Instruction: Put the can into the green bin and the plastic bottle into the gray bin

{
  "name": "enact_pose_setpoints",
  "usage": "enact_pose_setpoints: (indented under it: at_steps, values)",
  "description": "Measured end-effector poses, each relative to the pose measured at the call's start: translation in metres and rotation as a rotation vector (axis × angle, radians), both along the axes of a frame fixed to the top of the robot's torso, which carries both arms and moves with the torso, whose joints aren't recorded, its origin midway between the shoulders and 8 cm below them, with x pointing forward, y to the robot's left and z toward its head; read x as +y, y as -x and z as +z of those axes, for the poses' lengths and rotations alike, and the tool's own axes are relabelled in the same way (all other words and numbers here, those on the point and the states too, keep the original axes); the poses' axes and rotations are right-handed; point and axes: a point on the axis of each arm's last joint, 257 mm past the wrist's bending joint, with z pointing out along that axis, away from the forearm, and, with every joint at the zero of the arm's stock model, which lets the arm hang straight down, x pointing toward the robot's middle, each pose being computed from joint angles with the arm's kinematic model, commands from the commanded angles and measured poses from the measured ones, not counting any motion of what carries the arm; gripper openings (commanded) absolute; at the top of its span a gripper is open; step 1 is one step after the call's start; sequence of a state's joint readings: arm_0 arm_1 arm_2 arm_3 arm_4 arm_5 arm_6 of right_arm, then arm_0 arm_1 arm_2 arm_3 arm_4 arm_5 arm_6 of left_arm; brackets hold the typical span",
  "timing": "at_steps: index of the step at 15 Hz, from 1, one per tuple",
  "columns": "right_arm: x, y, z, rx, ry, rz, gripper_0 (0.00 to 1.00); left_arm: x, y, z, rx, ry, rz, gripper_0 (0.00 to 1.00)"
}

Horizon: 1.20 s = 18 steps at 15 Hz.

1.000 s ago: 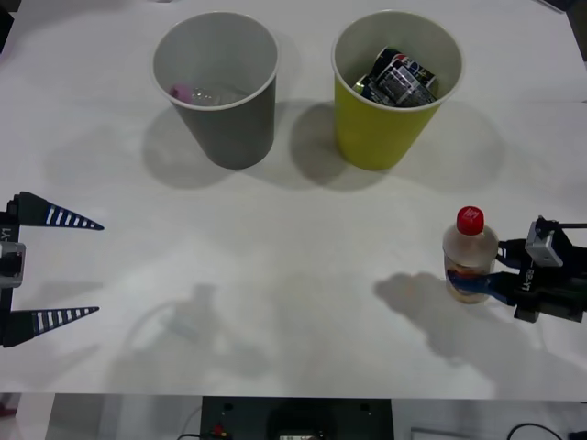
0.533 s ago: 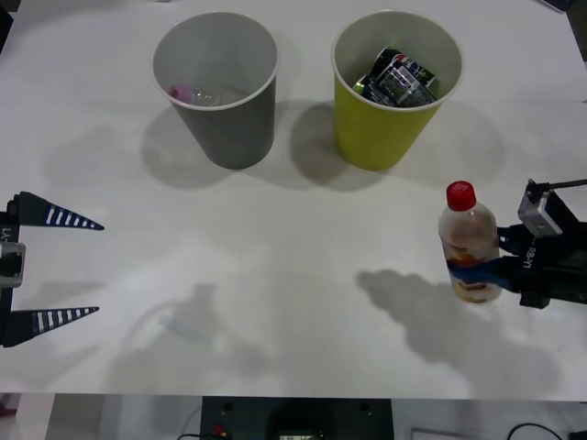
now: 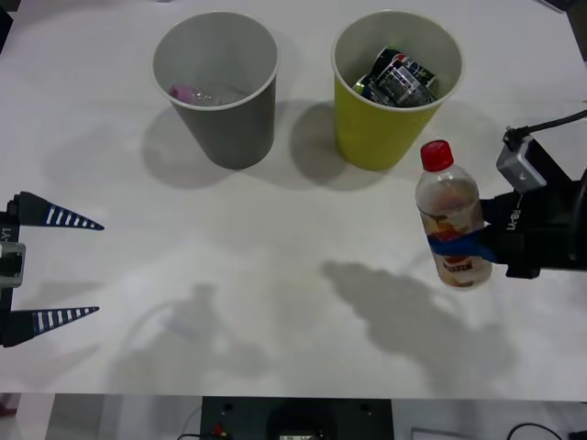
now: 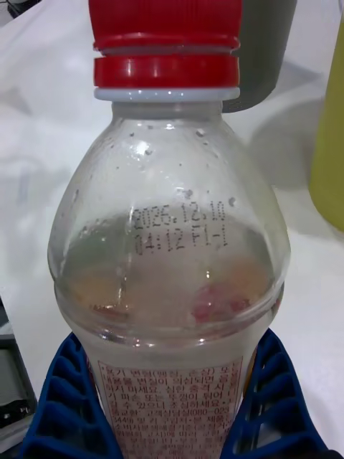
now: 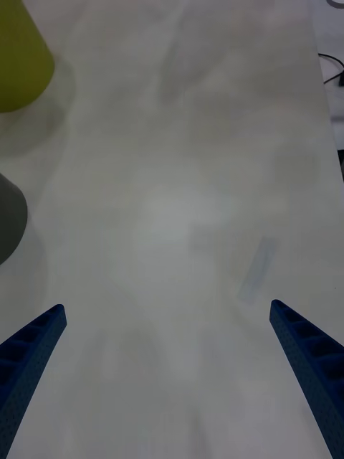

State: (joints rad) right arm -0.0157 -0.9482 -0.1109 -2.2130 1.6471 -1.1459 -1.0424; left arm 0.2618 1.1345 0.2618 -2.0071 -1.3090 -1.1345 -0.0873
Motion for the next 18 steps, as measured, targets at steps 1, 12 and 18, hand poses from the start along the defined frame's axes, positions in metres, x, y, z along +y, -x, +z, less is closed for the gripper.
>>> enact_pose_setpoints:
  at_steps: [1,12,18]
  values:
    - [0.005,-0.001,0.007,0.007,0.000,-0.003,0.00,0.000,0.000,0.000,0.000,0.000,0.000,0.98]
    - [0.039,-0.026,0.085,-0.024,0.106,0.058,0.00,0.000,0.000,0.000,0.000,0.000,0.000,0.98]
    - [0.060,-0.056,0.119,-0.044,0.206,0.105,0.00,0.000,0.000,0.000,0.000,0.000,0.000,0.98]
